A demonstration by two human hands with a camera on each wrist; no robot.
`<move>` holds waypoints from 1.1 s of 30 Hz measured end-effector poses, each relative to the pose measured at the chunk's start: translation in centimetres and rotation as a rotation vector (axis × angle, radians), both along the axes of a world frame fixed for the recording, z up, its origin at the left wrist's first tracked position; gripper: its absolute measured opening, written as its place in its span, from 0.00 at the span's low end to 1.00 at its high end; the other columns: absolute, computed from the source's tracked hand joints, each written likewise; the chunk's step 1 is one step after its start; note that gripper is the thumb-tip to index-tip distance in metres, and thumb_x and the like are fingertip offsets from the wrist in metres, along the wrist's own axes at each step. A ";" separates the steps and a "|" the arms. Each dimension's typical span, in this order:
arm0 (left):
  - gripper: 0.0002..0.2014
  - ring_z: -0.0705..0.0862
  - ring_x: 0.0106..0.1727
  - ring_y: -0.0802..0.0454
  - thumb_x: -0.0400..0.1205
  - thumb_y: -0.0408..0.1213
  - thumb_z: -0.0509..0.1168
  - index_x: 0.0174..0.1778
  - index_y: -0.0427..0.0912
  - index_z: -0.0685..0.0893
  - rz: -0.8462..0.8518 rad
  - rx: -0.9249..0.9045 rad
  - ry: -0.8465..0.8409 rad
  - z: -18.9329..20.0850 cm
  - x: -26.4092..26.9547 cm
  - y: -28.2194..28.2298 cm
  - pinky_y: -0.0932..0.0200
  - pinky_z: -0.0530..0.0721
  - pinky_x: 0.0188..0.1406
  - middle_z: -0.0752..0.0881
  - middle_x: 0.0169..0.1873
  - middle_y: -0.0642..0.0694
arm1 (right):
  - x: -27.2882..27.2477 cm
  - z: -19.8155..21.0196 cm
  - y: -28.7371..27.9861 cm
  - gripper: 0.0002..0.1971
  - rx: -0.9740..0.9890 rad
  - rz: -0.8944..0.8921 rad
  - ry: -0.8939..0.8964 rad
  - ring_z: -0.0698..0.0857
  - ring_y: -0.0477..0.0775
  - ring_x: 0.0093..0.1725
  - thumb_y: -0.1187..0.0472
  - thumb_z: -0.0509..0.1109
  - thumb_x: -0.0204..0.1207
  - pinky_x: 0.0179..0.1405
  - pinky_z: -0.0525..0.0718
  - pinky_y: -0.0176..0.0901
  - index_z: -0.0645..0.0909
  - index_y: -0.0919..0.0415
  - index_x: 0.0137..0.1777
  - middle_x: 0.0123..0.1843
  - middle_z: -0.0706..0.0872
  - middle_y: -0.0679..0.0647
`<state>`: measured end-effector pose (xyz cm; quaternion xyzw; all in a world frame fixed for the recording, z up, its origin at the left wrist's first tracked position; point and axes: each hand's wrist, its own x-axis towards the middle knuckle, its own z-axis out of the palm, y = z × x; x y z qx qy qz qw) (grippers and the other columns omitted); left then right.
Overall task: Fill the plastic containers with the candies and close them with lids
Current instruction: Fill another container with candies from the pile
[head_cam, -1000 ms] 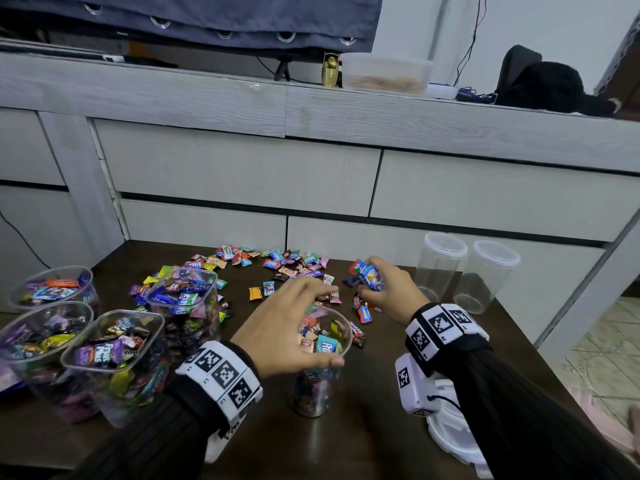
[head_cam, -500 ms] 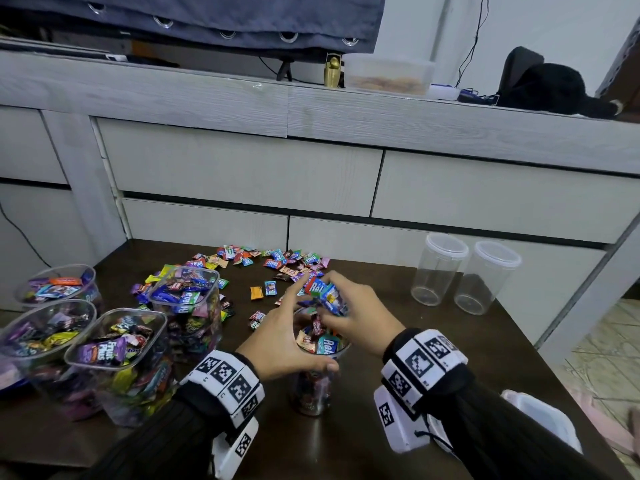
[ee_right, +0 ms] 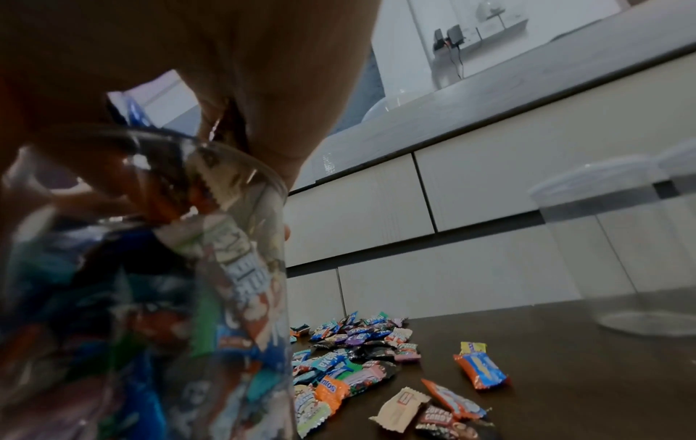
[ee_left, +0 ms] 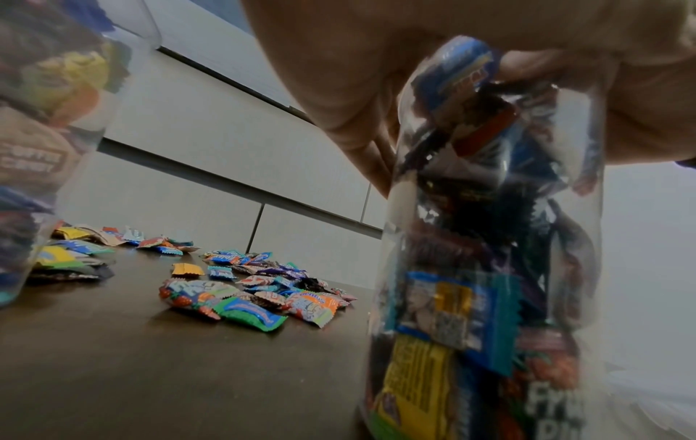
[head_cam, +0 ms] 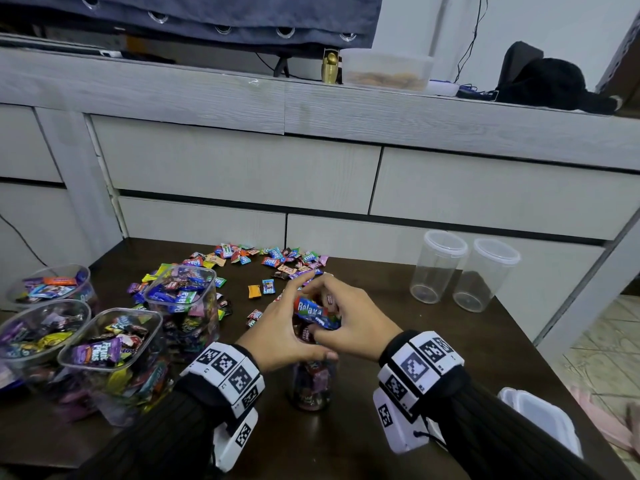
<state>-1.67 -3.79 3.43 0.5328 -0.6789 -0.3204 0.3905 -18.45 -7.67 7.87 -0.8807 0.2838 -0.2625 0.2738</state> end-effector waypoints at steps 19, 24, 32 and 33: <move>0.57 0.80 0.68 0.65 0.53 0.60 0.85 0.75 0.76 0.59 -0.050 0.012 0.061 -0.4 0.1 0.7 0.49 0.78 0.72 0.83 0.65 0.60 | -0.2 0.9 0.2 0.09 -0.029 0.044 0.052 0.86 0.46 0.49 0.69 0.74 0.72 0.56 0.84 0.47 0.88 0.60 0.51 0.50 0.88 0.53; 0.58 0.81 0.67 0.63 0.54 0.55 0.86 0.76 0.75 0.59 -0.062 0.013 0.105 -0.8 0.4 0.9 0.51 0.80 0.71 0.85 0.64 0.56 | -0.1 0.8 0.4 0.07 0.003 0.022 0.067 0.87 0.43 0.49 0.66 0.71 0.77 0.56 0.83 0.48 0.89 0.59 0.50 0.48 0.91 0.50; 0.53 0.82 0.66 0.65 0.51 0.55 0.87 0.70 0.78 0.65 -0.046 0.024 0.112 -1.7 0.6 0.7 0.58 0.80 0.68 0.84 0.61 0.66 | -0.3 1.4 0.9 0.05 -0.073 0.097 0.086 0.82 0.42 0.44 0.61 0.79 0.69 0.46 0.78 0.35 0.90 0.57 0.44 0.42 0.87 0.46; 0.52 0.82 0.65 0.66 0.51 0.55 0.87 0.68 0.78 0.66 -0.043 0.027 0.113 -1.8 0.5 0.8 0.61 0.81 0.66 0.84 0.60 0.67 | -0.1 1.3 0.9 0.04 -0.118 0.093 0.179 0.83 0.46 0.48 0.62 0.78 0.70 0.50 0.78 0.39 0.90 0.58 0.44 0.45 0.87 0.50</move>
